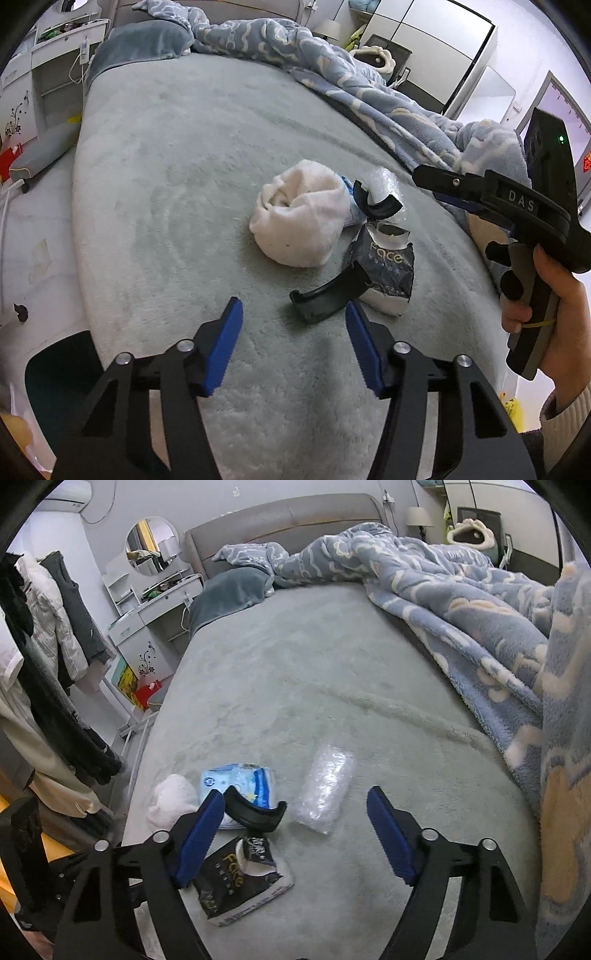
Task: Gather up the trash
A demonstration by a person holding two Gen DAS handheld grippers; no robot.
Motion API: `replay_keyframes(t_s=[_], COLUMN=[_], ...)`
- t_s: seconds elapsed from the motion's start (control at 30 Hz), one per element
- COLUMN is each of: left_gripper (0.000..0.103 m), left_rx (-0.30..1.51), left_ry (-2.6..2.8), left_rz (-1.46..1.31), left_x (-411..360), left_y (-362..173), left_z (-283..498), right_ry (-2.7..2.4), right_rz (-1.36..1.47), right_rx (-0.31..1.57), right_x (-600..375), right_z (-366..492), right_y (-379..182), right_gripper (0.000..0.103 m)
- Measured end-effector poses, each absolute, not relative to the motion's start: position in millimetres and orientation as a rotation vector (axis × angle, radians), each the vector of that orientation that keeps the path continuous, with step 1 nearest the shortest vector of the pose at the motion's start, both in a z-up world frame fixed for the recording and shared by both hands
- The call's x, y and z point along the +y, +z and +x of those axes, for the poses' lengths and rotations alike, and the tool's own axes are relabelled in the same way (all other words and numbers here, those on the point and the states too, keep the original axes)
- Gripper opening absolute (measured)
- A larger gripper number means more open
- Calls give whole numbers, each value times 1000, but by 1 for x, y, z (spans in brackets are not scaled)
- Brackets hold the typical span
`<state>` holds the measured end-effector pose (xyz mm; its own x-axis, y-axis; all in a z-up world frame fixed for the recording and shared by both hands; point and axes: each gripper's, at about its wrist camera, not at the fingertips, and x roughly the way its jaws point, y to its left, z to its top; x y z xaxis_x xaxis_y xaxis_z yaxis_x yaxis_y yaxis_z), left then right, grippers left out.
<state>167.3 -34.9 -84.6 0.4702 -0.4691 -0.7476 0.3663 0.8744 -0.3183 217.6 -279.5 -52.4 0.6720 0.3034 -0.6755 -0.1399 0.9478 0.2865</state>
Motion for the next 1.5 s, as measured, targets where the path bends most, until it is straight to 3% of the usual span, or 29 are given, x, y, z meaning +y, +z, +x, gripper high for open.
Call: replay_keyframes(t_s=[0.2, 0.6, 1.07, 1.5], left_gripper=[50, 15, 10, 8], left_rx=[978, 979, 964, 920], left_ry=[-525, -569, -569, -586], left_rz=[-127, -124, -57, -74], left_x=[-42, -58, -62, -36], left_y=[-89, -88, -87, -76], left_z=[173, 183, 184, 181], right_ry=[248, 244, 210, 163], right_rz=[224, 300, 338, 339], right_rx=[814, 883, 920, 967], right_x=[-285, -300, -298, -285], right_z=[227, 248, 256, 269], right_y=[-57, -73, -79, -87], right_gripper=[70, 70, 70, 57])
